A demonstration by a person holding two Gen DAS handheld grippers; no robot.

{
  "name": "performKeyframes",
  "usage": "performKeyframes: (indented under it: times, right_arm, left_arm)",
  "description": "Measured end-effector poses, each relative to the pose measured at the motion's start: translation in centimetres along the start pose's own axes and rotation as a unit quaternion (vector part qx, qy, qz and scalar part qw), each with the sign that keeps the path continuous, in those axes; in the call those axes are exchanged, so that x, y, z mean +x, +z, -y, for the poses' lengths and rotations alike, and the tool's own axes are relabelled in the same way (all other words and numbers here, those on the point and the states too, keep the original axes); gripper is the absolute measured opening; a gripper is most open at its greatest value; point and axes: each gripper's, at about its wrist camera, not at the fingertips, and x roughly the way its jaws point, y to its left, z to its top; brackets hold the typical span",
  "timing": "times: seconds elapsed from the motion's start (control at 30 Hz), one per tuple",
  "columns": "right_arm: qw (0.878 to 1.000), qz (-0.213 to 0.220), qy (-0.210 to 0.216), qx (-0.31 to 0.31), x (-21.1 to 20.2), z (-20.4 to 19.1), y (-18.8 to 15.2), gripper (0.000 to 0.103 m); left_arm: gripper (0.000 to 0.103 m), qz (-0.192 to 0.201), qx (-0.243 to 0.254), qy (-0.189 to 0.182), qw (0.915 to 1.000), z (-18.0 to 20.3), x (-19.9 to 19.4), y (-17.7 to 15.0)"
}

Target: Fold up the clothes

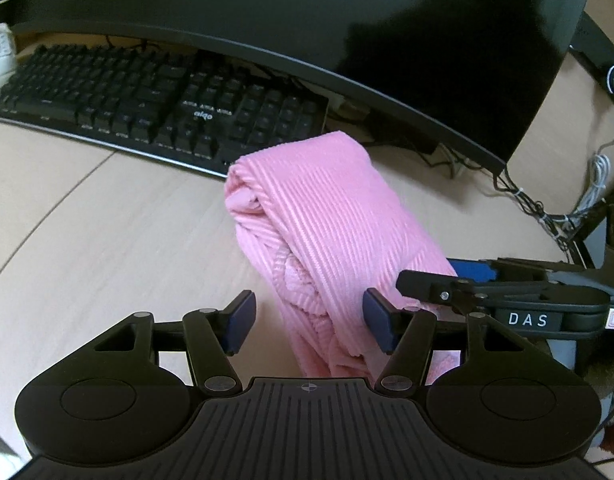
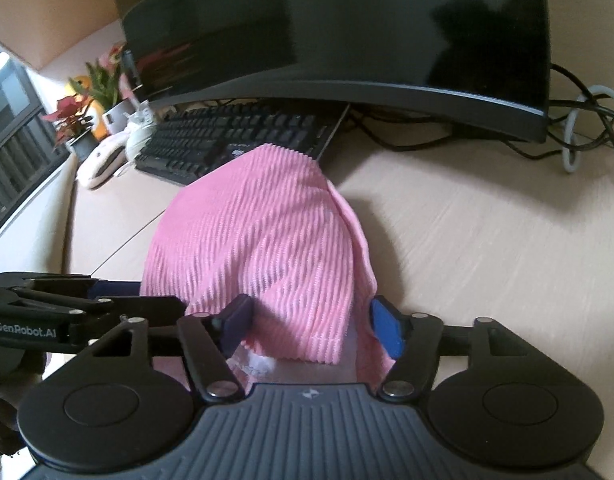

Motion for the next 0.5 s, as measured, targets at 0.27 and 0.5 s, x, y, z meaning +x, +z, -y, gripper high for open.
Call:
performKeyframes:
  times: [0.27, 0.5]
  right_arm:
    - [0.997, 0.036, -0.065, -0.036, -3.6, -2.6, -1.9, 0.076]
    - [0.983, 0.065, -0.102, -0.138, -4.0, -7.6, -2.2, 0.077]
  left_arm:
    - [0.066, 0.001, 0.005, -0.055, 0.9985, -1.9, -0.6, 0.7]
    - [0.066, 0.076, 0.044, -0.138, 0.9865, -1.3, -4.1, 4.8]
